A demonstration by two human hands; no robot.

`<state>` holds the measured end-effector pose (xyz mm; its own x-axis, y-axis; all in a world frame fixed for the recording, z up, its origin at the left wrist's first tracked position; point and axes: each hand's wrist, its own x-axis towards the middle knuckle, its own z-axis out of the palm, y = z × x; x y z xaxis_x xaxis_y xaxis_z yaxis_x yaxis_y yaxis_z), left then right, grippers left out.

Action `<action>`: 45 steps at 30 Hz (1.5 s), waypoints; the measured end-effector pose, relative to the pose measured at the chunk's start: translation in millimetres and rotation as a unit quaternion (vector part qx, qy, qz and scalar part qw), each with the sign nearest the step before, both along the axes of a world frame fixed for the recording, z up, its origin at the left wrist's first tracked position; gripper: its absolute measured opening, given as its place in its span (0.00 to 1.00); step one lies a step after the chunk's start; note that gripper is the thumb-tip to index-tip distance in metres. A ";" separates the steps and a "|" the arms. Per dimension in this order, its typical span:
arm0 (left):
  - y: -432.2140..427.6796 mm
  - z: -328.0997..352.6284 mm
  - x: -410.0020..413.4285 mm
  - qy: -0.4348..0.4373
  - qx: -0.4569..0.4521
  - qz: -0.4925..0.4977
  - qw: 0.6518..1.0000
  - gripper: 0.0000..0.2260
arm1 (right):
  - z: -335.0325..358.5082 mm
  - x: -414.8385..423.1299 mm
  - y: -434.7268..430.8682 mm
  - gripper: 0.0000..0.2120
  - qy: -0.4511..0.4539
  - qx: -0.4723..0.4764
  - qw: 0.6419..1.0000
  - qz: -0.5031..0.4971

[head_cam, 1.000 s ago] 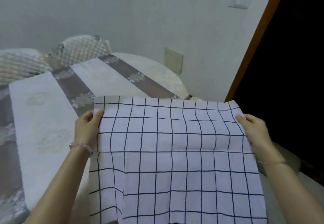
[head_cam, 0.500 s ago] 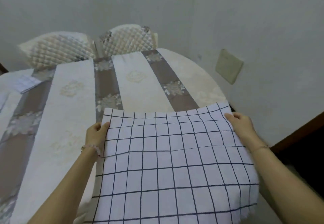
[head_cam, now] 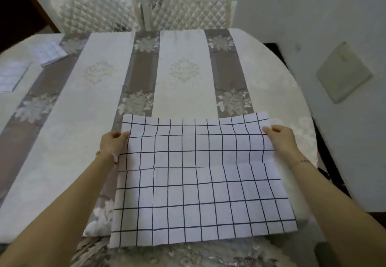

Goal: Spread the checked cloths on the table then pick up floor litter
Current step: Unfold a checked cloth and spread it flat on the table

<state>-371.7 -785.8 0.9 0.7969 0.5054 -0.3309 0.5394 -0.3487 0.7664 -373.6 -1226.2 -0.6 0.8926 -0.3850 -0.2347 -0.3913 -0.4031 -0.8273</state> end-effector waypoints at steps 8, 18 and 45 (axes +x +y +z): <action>2.8 -9.7 30.0 -0.022 -0.008 0.040 0.999 0.10 | -18.3 38.2 7.9 0.12 0.008 -0.027 0.999 -0.015; 3.9 -11.5 5.6 -0.094 0.239 -0.144 0.956 0.13 | 3.7 -18.8 27.7 0.17 -0.024 -0.198 0.979 0.051; -13.9 -0.4 -56.6 0.018 0.300 -0.491 0.818 0.36 | 19.5 -162.6 61.5 0.19 0.094 -0.159 0.960 0.212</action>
